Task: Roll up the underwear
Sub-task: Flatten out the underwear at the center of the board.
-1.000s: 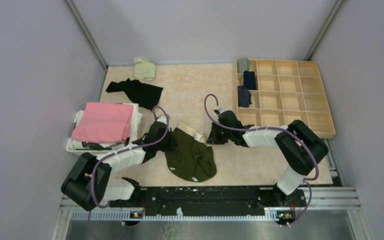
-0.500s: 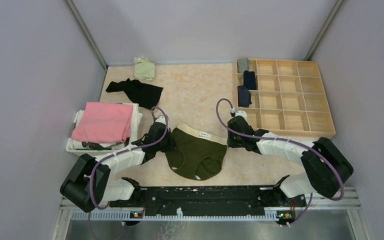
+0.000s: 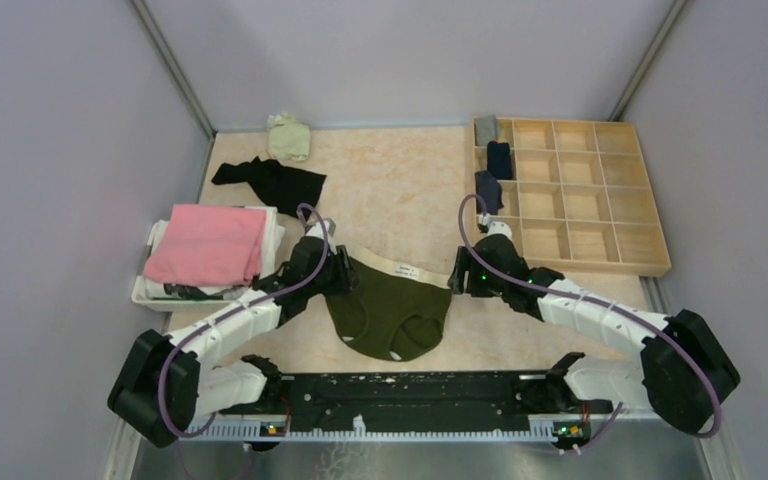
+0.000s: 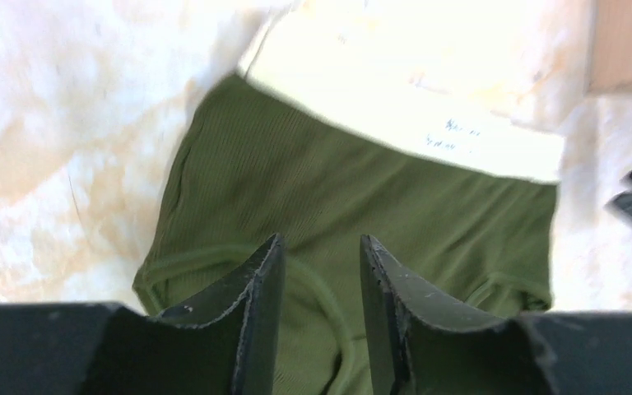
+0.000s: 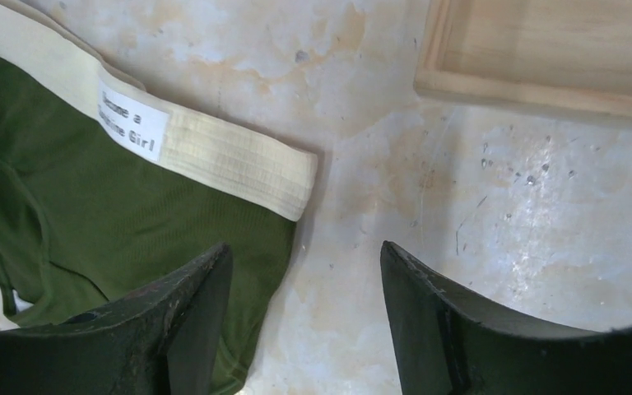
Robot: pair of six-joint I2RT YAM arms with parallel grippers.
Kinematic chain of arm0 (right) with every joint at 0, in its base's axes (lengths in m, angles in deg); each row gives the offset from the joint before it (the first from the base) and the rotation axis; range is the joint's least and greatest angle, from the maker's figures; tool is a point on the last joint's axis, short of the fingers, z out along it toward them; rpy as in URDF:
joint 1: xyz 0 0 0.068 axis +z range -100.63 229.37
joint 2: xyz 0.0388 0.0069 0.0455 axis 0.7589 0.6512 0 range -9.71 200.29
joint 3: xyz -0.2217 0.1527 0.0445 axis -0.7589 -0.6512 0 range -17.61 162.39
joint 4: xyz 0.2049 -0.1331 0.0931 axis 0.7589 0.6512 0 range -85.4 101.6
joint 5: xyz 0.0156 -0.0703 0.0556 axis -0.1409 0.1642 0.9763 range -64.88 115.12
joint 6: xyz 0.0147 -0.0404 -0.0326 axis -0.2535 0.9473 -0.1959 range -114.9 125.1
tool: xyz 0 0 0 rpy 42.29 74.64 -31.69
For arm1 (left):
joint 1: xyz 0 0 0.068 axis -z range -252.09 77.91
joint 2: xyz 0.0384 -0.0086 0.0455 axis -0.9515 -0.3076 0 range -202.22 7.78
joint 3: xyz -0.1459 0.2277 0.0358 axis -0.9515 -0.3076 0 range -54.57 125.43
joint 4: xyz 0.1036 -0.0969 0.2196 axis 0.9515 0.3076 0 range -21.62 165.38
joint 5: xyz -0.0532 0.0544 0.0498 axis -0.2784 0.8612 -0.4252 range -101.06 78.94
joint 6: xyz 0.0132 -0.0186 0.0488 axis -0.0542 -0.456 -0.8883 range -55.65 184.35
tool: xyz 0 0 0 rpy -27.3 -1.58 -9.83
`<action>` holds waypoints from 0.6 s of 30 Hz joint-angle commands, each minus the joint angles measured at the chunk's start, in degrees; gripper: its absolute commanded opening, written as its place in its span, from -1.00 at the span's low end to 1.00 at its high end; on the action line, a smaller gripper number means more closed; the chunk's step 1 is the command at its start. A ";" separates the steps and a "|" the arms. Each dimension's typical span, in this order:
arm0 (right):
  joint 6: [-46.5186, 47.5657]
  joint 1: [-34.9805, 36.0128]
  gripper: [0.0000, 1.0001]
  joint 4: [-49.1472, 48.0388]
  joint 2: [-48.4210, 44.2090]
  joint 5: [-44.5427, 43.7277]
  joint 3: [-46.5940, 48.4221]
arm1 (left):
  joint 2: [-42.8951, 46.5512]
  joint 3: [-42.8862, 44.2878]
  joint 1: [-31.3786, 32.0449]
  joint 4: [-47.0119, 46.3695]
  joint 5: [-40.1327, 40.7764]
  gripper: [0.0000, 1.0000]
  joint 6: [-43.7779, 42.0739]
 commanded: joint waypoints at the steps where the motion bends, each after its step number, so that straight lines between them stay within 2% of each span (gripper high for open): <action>1: -2.99 -1.70 0.32 -4.90 3.18 5.15 -2.03 | -1.49 8.03 -0.10 -0.71 6.02 -0.04 -2.03; 4: -3.63 -2.91 0.32 -7.46 5.38 7.91 -2.75 | -4.62 11.35 -1.38 -1.36 9.82 0.08 -3.53; 9: -4.55 -4.52 0.33 -11.13 7.74 12.54 -3.42 | -10.34 13.75 -3.15 -3.61 13.38 0.14 -7.79; 12: -4.66 -4.92 0.33 -11.29 8.75 13.66 -3.27 | -13.88 13.62 -3.79 -6.21 12.93 0.16 -10.89; 18: -4.21 -5.32 0.33 -11.29 8.88 13.70 -3.63 | -18.31 13.91 -4.07 -11.02 7.13 0.20 -16.34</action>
